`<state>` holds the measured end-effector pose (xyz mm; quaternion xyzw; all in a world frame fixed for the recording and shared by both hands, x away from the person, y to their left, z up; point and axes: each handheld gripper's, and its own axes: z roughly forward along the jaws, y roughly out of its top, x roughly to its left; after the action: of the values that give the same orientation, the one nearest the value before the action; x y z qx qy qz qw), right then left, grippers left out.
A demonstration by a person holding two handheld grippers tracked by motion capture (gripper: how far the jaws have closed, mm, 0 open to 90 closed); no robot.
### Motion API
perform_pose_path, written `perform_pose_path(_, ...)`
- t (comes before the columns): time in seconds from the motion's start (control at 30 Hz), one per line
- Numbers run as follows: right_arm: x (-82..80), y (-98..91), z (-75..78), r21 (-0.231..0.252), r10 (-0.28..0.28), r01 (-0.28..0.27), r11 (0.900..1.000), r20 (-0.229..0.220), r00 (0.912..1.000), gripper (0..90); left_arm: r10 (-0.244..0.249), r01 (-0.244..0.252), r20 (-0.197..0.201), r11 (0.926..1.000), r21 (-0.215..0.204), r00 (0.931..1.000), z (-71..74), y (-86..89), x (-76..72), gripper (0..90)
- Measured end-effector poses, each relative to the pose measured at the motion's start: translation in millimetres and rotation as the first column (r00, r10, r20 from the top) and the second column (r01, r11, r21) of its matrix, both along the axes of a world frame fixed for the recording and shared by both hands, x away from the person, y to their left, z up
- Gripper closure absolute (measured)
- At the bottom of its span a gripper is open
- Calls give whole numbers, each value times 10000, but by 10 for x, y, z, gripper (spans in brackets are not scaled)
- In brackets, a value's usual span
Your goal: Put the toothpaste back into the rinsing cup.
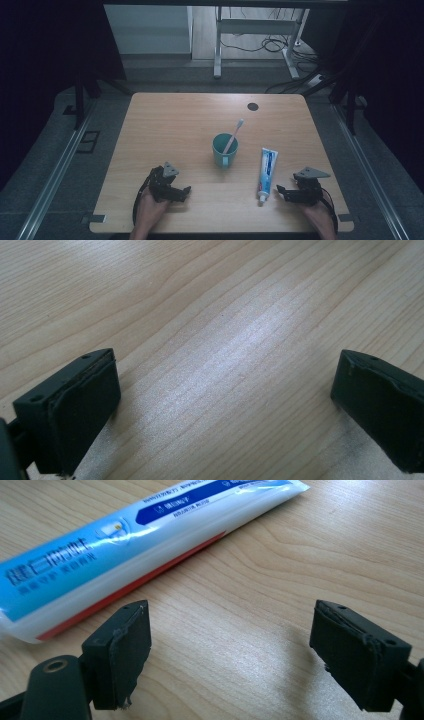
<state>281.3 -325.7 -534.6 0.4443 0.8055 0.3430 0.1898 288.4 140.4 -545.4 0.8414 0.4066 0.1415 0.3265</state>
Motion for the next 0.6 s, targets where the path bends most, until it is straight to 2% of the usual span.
perform_pose_path(0.1,-5,-3,47,315,-156,162,9994,-212,9997,168,-2,2,2,10000,3,10000,0,0,0,0)
perform_pose_path(0.17,-6,-9,78,599,-75,96,9982,-344,9994,161,3,-3,4,10000,-1,10000,0,0,0,0)
perform_pose_path(0.27,-7,3,110,744,-45,84,9972,-524,9986,169,7,-7,5,10000,1,10000,0,0,0,0)
perform_pose_path(0.47,7,17,176,983,151,-93,9951,-586,9982,294,30,-30,2,10000,4,10000,0,-1,0,0)
perform_pose_path(0.6,0,43,260,1114,300,-254,9935,-391,9988,393,47,-47,0,10000,5,10000,1,-2,1,0)
